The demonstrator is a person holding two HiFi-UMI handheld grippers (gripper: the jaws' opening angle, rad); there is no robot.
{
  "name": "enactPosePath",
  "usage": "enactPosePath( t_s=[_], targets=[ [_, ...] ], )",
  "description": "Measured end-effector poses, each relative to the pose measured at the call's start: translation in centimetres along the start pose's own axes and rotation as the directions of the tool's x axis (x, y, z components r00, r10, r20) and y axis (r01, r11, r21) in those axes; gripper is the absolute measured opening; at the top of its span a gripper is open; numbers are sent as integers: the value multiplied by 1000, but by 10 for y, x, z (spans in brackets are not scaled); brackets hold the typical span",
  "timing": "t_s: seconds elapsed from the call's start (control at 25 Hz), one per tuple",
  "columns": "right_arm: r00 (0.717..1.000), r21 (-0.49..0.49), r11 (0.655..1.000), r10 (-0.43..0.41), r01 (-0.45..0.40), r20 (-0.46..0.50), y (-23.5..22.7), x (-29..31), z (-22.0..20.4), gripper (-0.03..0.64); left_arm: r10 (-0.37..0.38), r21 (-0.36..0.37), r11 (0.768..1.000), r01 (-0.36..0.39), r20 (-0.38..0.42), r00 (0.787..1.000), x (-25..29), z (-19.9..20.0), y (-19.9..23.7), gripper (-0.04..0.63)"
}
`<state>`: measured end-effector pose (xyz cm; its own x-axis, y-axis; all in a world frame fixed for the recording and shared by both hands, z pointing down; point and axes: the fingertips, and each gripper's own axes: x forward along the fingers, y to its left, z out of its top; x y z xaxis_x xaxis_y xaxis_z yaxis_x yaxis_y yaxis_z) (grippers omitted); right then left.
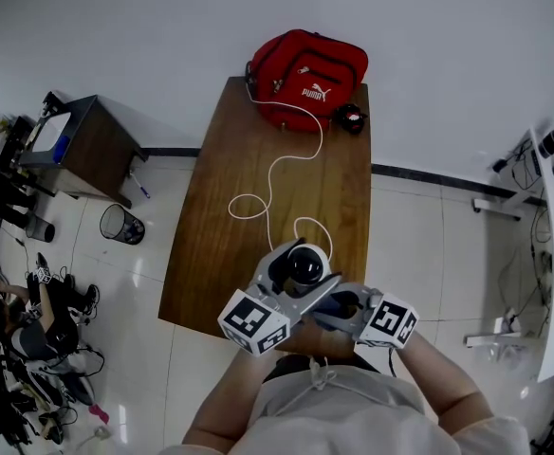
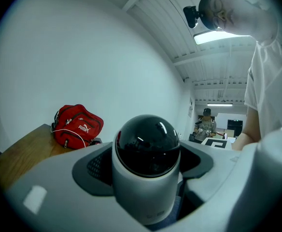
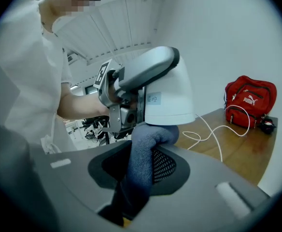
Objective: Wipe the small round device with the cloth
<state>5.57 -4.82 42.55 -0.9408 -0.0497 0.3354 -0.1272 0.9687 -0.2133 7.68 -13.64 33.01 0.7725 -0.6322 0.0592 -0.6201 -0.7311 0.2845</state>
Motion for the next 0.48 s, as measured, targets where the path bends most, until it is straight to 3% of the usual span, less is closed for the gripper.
enactPosePath(
  t_s=[0.12,0.2,0.32,0.48],
  targets=[
    [989,88,988,-123,130,-86,-25,-8,-23,106,20,21,1000,-19,-11,1000,-9,-8,7,377],
    [968,168,955,-227,243,-107,-48,-19,-34,106,22,37,999,-21,-21,1000,-15,-20,13,377],
    [939,284,896,-337,341,-66,-73,-36,-34,106,24,7,1000,-24,-34,999,-25,-48,23,377],
    [906,300,860,-422,412,-31,-84,-43,-33,106,30,-15,999,-32,-84,996,-34,-99,30,377]
  ],
)
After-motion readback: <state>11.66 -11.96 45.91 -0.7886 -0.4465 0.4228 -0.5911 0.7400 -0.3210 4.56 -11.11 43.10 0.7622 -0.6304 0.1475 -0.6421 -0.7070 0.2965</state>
